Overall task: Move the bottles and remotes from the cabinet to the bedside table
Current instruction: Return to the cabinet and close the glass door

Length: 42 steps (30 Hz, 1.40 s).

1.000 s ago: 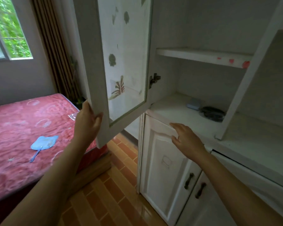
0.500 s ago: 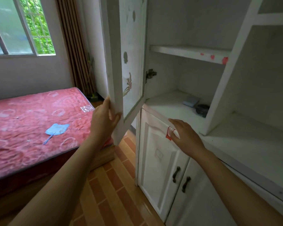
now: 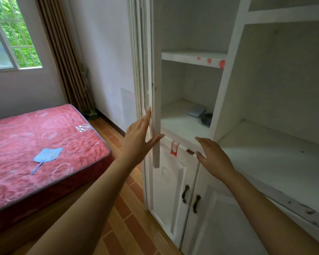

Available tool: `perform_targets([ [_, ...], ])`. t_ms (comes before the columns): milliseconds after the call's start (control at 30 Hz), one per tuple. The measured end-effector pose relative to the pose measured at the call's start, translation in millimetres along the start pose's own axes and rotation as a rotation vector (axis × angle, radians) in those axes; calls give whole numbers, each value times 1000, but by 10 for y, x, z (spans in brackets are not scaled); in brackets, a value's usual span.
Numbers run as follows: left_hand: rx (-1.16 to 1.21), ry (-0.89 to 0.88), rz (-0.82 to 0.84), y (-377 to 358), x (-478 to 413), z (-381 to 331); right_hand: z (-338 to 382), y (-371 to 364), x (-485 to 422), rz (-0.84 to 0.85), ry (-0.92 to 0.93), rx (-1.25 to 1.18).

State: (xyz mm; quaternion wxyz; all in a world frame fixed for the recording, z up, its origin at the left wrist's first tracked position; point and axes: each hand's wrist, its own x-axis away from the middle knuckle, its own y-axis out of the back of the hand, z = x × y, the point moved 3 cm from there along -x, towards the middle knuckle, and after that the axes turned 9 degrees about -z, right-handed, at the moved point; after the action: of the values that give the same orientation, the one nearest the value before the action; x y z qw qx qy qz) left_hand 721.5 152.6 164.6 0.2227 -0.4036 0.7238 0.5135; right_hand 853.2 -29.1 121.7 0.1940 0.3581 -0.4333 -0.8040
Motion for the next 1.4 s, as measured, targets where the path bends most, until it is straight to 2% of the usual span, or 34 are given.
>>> perform_targets([
  [267,67,-47,-15,-463,-136,-385,-371,35,63,-11,-105,48],
  [667,41,-65,-25,-890,-320,-568,-658,-37,149,101,-219,62],
  [1167,-7,-95,9,-1319,-556,-779,-701,14,52,131,-159,173],
  [1400,-97,-189,7,-1443,-669,-809,-756,48,25,141,-189,168],
])
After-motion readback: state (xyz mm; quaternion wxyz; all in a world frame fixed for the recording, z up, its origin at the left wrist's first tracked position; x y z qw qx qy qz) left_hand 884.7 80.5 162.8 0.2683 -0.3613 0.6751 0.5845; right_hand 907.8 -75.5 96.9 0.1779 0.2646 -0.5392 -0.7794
